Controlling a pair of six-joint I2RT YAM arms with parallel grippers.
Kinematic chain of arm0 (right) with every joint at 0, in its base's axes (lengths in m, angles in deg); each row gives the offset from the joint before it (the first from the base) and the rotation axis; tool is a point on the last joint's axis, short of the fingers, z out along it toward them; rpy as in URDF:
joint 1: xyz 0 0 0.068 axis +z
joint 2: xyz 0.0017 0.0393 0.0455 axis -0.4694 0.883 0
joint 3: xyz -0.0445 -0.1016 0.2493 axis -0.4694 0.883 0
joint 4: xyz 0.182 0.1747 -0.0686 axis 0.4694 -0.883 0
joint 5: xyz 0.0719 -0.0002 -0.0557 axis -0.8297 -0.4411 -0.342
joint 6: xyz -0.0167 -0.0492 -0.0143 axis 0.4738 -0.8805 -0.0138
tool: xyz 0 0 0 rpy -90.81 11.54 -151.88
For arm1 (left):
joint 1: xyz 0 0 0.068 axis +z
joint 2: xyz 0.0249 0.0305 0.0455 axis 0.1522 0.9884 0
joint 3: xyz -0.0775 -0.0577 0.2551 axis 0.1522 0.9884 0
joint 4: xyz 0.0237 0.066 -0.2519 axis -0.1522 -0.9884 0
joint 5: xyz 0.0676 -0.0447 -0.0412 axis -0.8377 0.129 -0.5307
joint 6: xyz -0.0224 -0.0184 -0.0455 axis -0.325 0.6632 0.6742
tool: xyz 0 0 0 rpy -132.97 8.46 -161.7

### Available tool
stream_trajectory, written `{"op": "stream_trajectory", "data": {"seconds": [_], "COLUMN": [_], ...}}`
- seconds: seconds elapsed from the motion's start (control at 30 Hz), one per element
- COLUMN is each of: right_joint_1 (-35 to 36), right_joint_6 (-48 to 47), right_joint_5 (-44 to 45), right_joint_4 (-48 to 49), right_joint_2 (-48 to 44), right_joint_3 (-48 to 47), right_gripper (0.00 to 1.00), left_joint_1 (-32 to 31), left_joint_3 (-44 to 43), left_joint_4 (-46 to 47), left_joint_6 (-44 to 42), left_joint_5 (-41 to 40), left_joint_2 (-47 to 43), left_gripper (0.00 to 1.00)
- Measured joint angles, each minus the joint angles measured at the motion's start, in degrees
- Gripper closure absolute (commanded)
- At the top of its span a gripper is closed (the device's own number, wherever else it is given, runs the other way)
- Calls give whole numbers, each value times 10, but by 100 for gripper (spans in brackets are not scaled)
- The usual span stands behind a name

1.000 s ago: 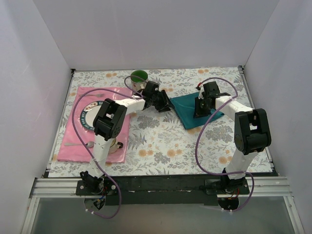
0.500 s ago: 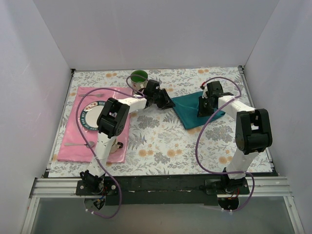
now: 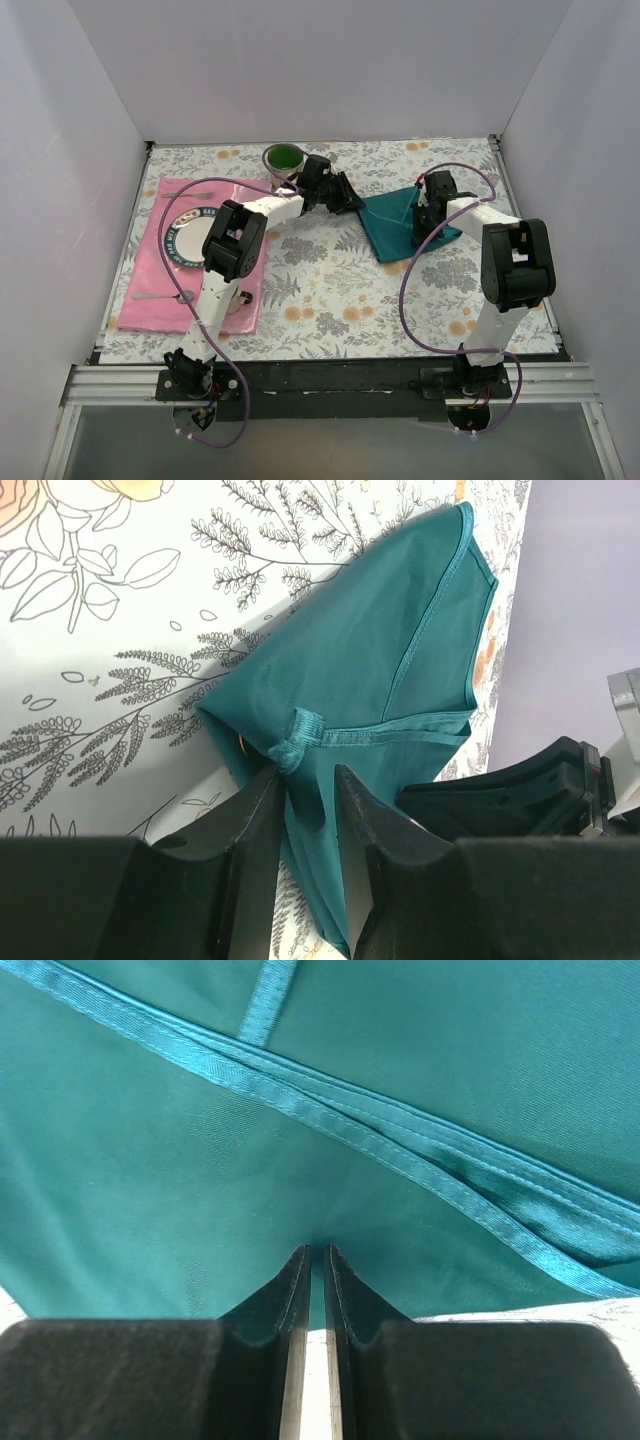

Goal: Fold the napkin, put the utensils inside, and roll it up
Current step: Fold the napkin

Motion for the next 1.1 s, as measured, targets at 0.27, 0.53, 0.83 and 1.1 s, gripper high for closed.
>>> {"op": "stream_trajectory", "data": {"seconds": [0.27,0.53,0.83,1.1], "right_joint_1": [-1,26,125,201], "right_joint_6": [0,-16,-38,-51], "right_joint_5": [16,37,75,100], "right_joint_4": [2,-19,-46,-51], "right_joint_2": [1,-5,-38,-2], "right_joint_3": [6,-5,-72,-108], "right_gripper": [82,59,34,28], "left_joint_1": [1,2,5,20], "left_joint_3": [-46,-53,-51,-10], "left_joint_4": [-25,-30,-84,-142], "left_joint_6": [-11,-16,-23,-5], "left_joint_5": [4,14,0,-44], "left_joint_2": [33,38,4,-62], "left_gripper": [67,47,30,26]}}
